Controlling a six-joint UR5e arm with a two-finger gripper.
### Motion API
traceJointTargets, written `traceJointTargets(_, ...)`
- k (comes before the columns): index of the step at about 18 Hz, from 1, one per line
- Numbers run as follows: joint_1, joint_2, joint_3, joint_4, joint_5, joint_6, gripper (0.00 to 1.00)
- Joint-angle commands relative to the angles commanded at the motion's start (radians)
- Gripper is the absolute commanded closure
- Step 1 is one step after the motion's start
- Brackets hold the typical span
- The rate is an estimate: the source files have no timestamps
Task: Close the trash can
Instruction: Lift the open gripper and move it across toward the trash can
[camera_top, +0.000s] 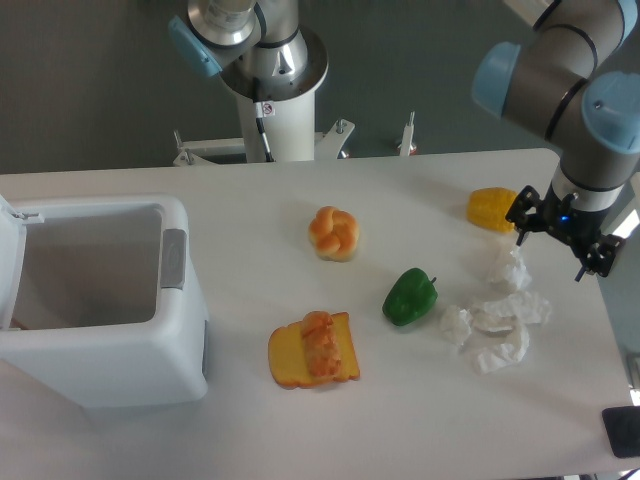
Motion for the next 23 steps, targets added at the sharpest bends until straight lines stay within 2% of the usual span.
traceJointTargets(4, -0.032, 0.006, -0.006, 0.000, 0.003, -0.020, 0.00)
traceJointTargets(6, -0.038, 0.035, -0.046, -0.003, -0.002, -0.058, 0.00)
traceJointTargets(8, -0.051, 0.099, -0.113, -0.002, 0.017, -0.075, 0.00)
traceJointTargets(10, -0.081, 0.170, -0.155, -0.005, 0.090, -0.092, 0.00)
traceJointTargets(12, -0.145, 0.234, -0.196, -0.006, 0.092, -0.115, 0.00)
traceJointTargets(15, -0.182, 0.340, -0.264, -0.025, 0.089, -0.198, 0.00)
traceJointTargets(18, -0.270, 0.406, -0.299, -0.064, 0.087, -0.277, 0.00)
traceJointTargets(21, -0.337, 0.486, -0.330, -0.075, 0.061, -0.366, 0.00)
traceJointTargets(23, -0.377, 0.532, -0.345, -0.112, 0.046, -0.400, 0.00)
